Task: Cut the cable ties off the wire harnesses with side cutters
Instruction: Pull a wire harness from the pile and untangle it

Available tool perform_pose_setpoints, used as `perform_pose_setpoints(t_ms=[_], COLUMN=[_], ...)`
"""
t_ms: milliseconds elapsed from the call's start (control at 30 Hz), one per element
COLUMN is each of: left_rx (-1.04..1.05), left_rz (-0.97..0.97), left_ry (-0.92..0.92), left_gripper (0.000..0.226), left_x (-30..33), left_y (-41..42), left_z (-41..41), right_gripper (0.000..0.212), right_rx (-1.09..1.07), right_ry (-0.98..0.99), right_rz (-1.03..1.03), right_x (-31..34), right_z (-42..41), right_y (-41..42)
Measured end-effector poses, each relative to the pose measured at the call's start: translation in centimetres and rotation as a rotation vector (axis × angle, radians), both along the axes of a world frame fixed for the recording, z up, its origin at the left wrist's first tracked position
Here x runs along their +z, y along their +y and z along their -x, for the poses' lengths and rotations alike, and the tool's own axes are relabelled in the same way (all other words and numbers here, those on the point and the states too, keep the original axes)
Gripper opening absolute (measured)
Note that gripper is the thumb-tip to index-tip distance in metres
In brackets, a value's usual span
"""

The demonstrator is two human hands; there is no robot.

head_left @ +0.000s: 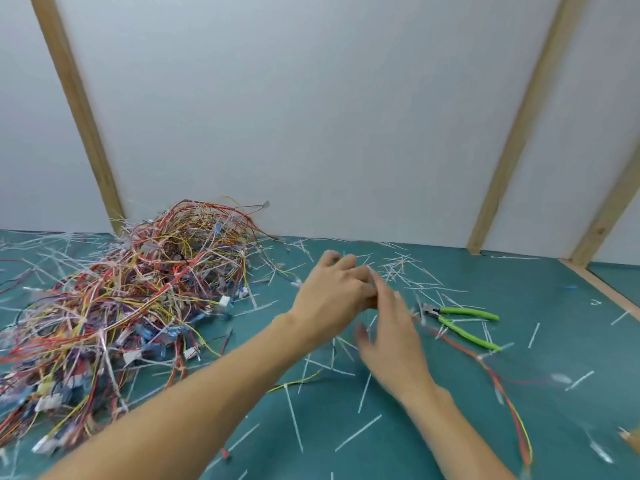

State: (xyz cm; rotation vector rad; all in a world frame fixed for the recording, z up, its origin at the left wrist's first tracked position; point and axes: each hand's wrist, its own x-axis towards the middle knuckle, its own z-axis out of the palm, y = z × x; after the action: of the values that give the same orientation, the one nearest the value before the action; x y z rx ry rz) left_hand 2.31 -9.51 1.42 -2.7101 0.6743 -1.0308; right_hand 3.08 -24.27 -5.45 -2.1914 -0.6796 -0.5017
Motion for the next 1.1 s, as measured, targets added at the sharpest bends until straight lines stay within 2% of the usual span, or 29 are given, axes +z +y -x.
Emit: perform_pose_setpoints(t_ms=[67, 133, 167, 233, 300, 367, 433, 500, 567, 600, 633, 700, 800, 867, 900, 1000, 1033, 1067, 1100], left_rx=[-0.063, -0.025, 0.023, 0.135, 0.222, 0.251, 0.242, 0.17, 0.174, 0.253, 0.338, 0.449, 0.431, 0.401, 0.392, 0.229, 0.13, 0.026, -0.058], left_rz=[0.074, 0.285, 0.454, 0.771, 0.898, 0.797, 0.598, 0.595, 0.725, 0.775, 0.795, 0.719, 0.551, 0.572, 0.672, 1.168, 1.209, 1.11, 0.906], left_ry=[-0.077, -0.036, -0.029, 0.022, 0.239, 0.547, 0.717, 0.633, 0.425, 0.375, 0.383, 0.538, 0.731, 0.674, 0.584, 0.189, 0.153, 0.213, 0.324], left_gripper=[0.019, 0.03, 0.032, 0.035, 0.041, 0.05, 0.045, 0.031, 0.054, 0.061, 0.06, 0.035, 0.025, 0.019, 0.015, 0.01, 0.009, 0.009, 0.011], left_x=[-0.6, -1.0, -1.3, -2.0, -3.1, -4.1, -5.3, -6.0, -6.2, -6.0, -5.9, -5.8, -6.1, -6.0, -5.6, -3.1, -2.3, -1.7, -1.6], left_y=[0.4, 1.5, 2.0, 3.0, 3.9, 4.2, 4.1, 3.7, 3.6, 3.6, 3.9, 4.4, 3.8, 3.1, 2.6, 0.8, -0.3, -1.6, -3.0], left_z=[0.2, 0.7, 1.2, 2.3, 3.3, 4.0, 4.3, 4.2, 3.8, 3.6, 3.3, 2.7, 3.0, 3.1, 2.9, 2.4, 2.5, 2.7, 3.0], right_gripper=[0.048, 0.013, 0.009, 0.025, 0.029, 0.027, 0.028, 0.03, 0.031, 0.03, 0.028, 0.025, 0.026, 0.025, 0.024, 0.02, 0.019, 0.02, 0.02], right_rx=[-0.058, -0.09, -0.113, -0.174, -0.215, -0.239, -0.259, -0.282, -0.306, -0.309, -0.309, -0.301, -0.275, -0.238, -0.213, -0.154, -0.138, -0.126, -0.121], right_ry=[-0.029, 0.006, 0.043, 0.109, 0.174, 0.252, 0.336, 0.399, 0.476, 0.525, 0.573, 0.647, 0.682, 0.695, 0.697, 0.717, 0.734, 0.753, 0.773], right_rz=[0.031, 0.039, 0.036, 0.01, -0.046, -0.146, -0.254, -0.325, -0.43, -0.528, -0.639, -0.827, -0.943, -1.01, -1.053, -1.151, -1.187, -1.226, -1.267], right_x=[0.2, 0.7, 0.8, 0.3, -0.1, -0.3, -0.5, -0.8, -0.9, -1.0, -1.0, -0.8, -0.5, -0.4, -0.3, 0.1, 0.2, 0.3, 0.3], right_z=[-0.8, -1.5, -1.7, -2.0, -2.5, -3.0, -3.4, -3.8, -4.2, -4.4, -4.5, -4.7, -4.9, -4.9, -4.9, -5.0, -5.0, -5.0, -5.0], right_y=[-1.1, -2.2, -2.4, -2.5, -2.5, -2.4, -2.4, -2.6, -2.9, -3.1, -3.3, -3.5, -3.6, -3.5, -3.6, -3.7, -3.7, -3.8, -4.0])
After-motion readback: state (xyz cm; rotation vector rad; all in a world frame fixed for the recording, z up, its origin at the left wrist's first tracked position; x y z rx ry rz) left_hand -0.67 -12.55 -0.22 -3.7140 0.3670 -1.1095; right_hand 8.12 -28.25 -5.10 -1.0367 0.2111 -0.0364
